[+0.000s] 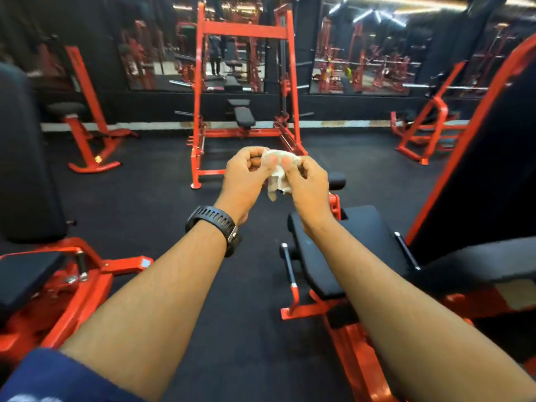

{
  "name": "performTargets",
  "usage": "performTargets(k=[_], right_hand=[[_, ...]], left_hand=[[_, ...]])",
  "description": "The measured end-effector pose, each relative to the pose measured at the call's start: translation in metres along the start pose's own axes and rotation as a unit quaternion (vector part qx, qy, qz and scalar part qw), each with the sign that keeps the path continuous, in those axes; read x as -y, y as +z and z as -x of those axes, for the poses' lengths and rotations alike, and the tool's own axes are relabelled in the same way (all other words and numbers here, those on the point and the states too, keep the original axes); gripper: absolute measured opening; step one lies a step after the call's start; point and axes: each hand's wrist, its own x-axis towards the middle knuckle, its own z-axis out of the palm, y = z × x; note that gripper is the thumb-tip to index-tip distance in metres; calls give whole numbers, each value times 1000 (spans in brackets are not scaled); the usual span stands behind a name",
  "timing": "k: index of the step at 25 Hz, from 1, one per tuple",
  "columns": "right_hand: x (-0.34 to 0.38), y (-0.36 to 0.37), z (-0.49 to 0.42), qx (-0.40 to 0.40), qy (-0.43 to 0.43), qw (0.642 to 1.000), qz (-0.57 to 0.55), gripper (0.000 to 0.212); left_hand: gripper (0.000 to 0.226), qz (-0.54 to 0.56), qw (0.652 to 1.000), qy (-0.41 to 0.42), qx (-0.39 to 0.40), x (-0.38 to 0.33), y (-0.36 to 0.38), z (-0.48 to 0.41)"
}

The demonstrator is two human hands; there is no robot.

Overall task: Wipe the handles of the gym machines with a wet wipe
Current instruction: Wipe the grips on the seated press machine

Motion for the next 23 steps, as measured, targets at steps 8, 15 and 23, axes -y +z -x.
performTargets(k=[8,15,23], right_hand=[[-30,167,-111,46,-32,998,-25,17],[-105,231,-267,16,-27,999,-6,30],[-173,250,-497,-53,-40,997,-31,18]], left_hand=[[14,-39,998,3,-56,41,-131,-142],[13,-47,996,29,-64,119,-146,-317],[15,-10,1000,18,-5,182,-102,-559]])
